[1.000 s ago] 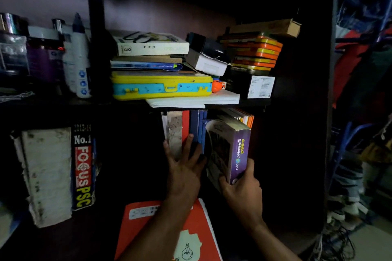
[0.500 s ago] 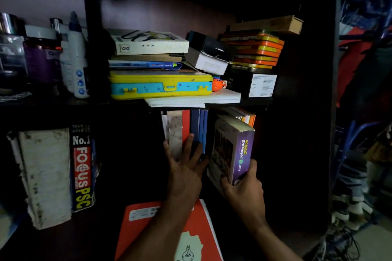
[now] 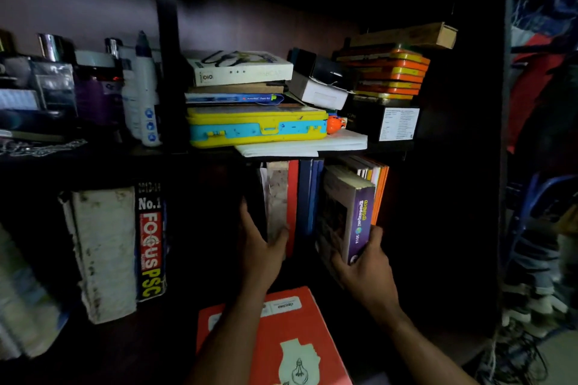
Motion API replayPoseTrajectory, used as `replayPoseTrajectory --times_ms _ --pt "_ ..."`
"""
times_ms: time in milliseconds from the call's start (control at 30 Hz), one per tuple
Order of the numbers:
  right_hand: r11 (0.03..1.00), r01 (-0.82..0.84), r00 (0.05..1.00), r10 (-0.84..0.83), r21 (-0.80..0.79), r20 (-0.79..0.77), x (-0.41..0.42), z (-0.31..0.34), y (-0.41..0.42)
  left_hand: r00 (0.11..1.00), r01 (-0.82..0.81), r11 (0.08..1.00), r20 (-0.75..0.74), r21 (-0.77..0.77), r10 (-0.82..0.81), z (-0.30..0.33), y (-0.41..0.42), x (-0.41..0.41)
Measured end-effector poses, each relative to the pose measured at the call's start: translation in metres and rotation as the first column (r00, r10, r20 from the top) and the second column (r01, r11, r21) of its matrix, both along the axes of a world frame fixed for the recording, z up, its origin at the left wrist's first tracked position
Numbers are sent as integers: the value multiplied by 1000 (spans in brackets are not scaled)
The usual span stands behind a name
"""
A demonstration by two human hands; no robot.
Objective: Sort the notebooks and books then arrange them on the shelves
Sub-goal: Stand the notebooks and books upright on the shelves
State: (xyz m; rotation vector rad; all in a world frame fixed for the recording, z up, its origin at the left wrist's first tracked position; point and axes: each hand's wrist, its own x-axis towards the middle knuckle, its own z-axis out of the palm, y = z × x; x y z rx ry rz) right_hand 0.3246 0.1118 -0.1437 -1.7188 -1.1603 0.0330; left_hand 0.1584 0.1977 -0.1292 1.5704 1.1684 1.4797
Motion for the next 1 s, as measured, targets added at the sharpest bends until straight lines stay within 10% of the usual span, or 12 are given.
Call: replayPoseTrajectory --times_ms 300,567,1000 --pt "993 -109 989 112 -43 96 12 -5 24 993 -62 994 -105 -86 52 9 2 -3" --pt "930 -339 897 365 140 -250 19 -4 33 956 -140 978 -235 156 174 9 -5 -8" --pt "974 -224 965 224 18 -135 16 3 28 973 -170 980 -139 102 183 2 0 -4"
